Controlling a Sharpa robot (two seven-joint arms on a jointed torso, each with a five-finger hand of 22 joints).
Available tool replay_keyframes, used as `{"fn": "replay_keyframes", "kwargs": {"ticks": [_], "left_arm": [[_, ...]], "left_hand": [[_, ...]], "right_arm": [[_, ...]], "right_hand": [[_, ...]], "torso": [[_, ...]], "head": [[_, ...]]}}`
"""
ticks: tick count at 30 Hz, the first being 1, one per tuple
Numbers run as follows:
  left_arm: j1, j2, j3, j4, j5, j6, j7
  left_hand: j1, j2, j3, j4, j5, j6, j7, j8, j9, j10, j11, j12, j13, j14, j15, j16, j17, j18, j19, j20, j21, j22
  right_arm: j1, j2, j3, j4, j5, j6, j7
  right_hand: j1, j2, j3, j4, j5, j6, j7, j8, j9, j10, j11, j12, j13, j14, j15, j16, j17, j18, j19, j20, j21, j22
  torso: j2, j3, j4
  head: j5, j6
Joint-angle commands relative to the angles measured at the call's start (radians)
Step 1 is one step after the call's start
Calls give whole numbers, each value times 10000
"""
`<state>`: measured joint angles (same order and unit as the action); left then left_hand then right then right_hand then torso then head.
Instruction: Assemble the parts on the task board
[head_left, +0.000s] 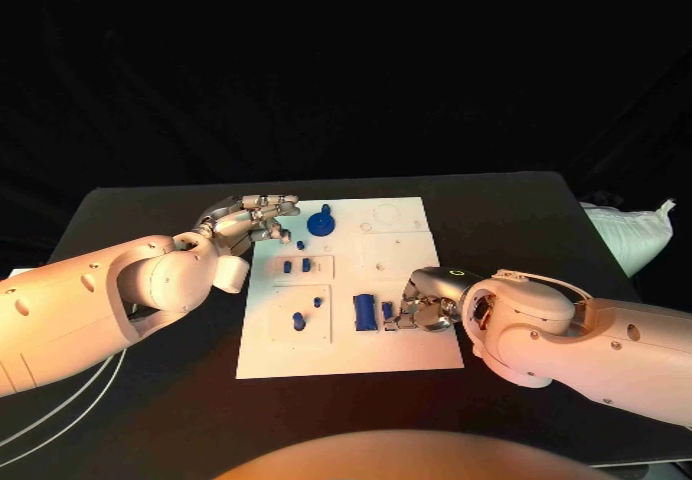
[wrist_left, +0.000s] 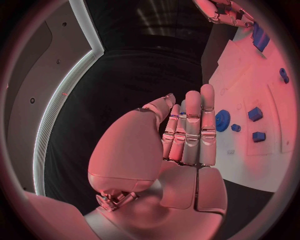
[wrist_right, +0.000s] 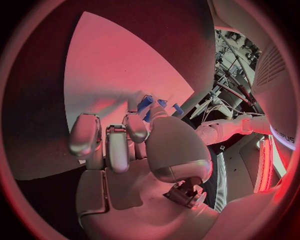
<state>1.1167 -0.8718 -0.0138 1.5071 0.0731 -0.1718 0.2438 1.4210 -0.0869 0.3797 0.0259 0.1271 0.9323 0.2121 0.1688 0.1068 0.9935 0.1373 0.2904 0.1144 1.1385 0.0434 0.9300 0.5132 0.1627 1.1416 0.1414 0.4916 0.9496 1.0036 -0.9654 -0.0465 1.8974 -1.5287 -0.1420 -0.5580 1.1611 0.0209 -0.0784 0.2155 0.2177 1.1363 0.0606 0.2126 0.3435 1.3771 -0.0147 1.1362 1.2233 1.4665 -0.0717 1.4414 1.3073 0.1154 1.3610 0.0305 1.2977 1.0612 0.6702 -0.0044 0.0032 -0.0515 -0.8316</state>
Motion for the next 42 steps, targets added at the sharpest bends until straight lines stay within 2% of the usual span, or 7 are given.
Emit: {"fn": "replay_keyframes", "kwargs": {"ticks": [1, 13, 16, 29, 33, 37, 42], "left_arm": [[2, 27, 6, 10, -31, 155, 37], [2, 34, 5, 9, -31, 144, 43], [2, 39, 5, 5, -31, 145, 42], [2, 43, 5, 2, -31, 148, 35], [2, 39, 5, 5, -31, 151, 35], [1, 41, 5, -12, -31, 148, 40], [-4, 68, 3, -37, -32, 134, 67]], "left_hand": [[-2, 95, -32, -46, 67, -96, -2, 35, 4, -68, -14, 33, 13, -84, 20, 57, -17, 190, -101, 2, -41, -8], [-4, 96, -32, -48, 68, -101, 1, 42, 4, -75, -11, 43, 13, -88, 21, 59, -20, 189, -102, 3, -42, -9], [-4, 96, -32, -48, 68, -101, 1, 42, 4, -75, -11, 43, 13, -88, 21, 59, -20, 189, -102, 3, -42, -9], [-4, 96, -32, -48, 68, -101, 1, 42, 4, -75, -11, 43, 13, -88, 21, 59, -20, 189, -102, 3, -42, -9], [-4, 96, -32, -48, 68, -101, 1, 42, 4, -75, -11, 43, 13, -88, 21, 59, -20, 189, -102, 3, -42, -9], [-4, 96, -32, -48, 68, -101, 1, 42, 4, -75, -11, 43, 13, -88, 21, 59, -20, 189, -102, 3, -42, -9], [-4, 96, -32, -48, 68, -101, 1, 42, 4, -75, -11, 43, 13, -88, 21, 59, -20, 189, -102, 3, -42, -9]], "right_arm": [[-17, 19, -7, 5, -98, 412, 109], [-16, 75, -5, -418, 36, 270, 262], [-15, 141, -5, -531, 113, 272, 306], [-15, 311, -5, -675, 258, 196, 448], [-15, 266, -5, -623, 420, -360, 637], [-1, 133, -1, -534, 1047, -1387, 1045], [172, -7, 8, -561, 3776, -2333, 2039]], "right_hand": [[52, 43, -71, 22, -67, 17, -8, 11, 17, 49, 5, -45, -2, 710, -74, 30, 868, -191, 51, 17, 55, 9], [14, 232, -162, 180, -10, 65, -26, 35, 35, 132, -8, 104, 131, 731, -78, 98, 963, -196, 62, 17, 72, 45], [13, 244, -167, 189, -8, 68, -27, 37, 36, 140, -9, 118, 143, 731, -79, 99, 964, -198, 67, 16, 78, 57], [123, 244, -221, 165, -46, 66, -38, 42, 45, 143, -18, 109, 148, 731, -88, 98, 962, -197, 68, 9, 79, 59], [285, 257, -239, 98, 26, 61, -42, 45, 52, 153, -24, 124, 171, 737, -95, 120, 992, -198, 75, 0, 89, 77], [399, 239, -287, 52, 163, 35, -34, 36, 54, 108, -23, 21, 105, 727, -99, 85, 944, -196, 72, -7, 84, 69], [566, 300, -359, 19, 247, -324, 109, -158, -16, -329, 91, -766, -453, 625, -22, -242, 523, -112, -162, 32, -212, -429]], "torso": [[1, 0, 7], [-10, -10, 11], [-2, 0, 12], [-7, -9, 0], [-2, -7, 7], [-16, -5, 5], [-34, -22, 17]], "head": [[-2, 7], [9, -4], [22, -1], [16, 11], [6, 20], [15, 41], [-3, 112]]}}
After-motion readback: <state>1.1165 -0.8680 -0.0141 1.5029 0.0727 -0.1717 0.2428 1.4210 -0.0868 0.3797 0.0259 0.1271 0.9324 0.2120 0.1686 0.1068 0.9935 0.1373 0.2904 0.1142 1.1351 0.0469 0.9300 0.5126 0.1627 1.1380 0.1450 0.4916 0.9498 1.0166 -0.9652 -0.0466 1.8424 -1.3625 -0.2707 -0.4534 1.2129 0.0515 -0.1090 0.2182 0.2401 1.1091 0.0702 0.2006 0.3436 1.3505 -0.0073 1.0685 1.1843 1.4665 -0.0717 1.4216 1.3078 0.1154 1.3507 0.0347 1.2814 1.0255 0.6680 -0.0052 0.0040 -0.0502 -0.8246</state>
